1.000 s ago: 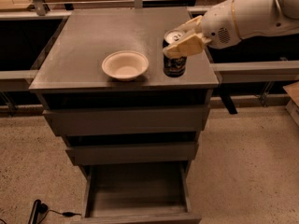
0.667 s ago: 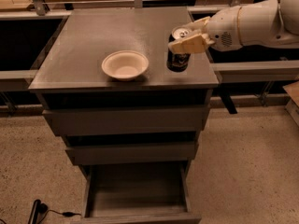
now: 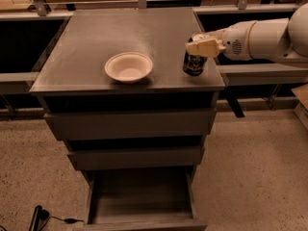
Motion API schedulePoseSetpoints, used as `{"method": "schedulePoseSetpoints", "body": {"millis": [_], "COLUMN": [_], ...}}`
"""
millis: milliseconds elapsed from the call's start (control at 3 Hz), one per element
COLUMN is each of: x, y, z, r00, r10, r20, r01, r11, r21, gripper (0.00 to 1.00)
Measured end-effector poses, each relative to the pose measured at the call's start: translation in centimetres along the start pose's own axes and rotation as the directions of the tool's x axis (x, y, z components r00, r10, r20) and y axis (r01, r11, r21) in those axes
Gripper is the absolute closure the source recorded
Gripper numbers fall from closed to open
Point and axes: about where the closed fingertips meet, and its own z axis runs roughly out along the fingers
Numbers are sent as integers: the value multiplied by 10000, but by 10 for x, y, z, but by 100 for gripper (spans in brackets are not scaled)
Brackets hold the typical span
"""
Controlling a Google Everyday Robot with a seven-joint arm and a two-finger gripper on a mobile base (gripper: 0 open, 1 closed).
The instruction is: Pick pepsi can from bottom drawer and place on counter
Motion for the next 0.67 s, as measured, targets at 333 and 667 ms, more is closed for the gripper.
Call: {"method": "schedulePoseSetpoints", "body": {"millis": [333,667], "x": [0,0], "y": [0,1], "z": [0,2], "r00": [9993,9993], "r10": [362,364], "r20": [-6,-11], "r01": [-362,-364], "r11": [9993,9993], "r21": [7,-25], "gripper": [62,39]}}
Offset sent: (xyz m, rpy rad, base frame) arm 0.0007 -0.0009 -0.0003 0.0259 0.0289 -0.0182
